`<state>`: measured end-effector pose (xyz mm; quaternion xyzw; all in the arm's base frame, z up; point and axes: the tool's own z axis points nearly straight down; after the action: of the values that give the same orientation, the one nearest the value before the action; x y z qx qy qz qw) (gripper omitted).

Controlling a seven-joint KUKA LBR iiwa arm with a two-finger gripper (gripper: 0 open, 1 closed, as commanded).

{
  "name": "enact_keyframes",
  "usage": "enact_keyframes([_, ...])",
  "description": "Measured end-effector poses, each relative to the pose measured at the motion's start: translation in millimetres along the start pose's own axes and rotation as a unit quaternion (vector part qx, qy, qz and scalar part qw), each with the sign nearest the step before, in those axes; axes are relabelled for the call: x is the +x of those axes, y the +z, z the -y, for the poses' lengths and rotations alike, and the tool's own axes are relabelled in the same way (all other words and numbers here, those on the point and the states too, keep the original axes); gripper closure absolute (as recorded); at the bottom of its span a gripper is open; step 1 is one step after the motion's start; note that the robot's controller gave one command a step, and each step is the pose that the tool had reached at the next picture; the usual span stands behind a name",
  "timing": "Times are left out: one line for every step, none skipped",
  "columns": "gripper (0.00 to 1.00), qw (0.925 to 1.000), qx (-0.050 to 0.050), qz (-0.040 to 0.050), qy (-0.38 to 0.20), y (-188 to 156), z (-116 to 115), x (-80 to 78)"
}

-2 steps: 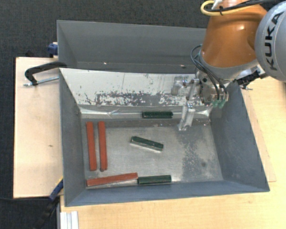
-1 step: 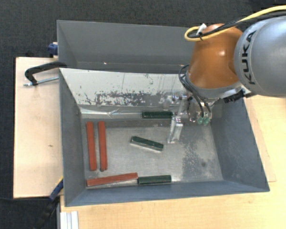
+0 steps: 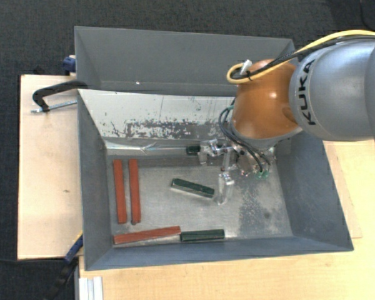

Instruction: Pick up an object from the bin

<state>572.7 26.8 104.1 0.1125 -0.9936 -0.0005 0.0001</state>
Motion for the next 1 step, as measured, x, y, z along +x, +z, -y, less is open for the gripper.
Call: enact_keyframes([1.0,0.9999,0.0,0.0007,0.012,33.2,-4.5,-6.0])
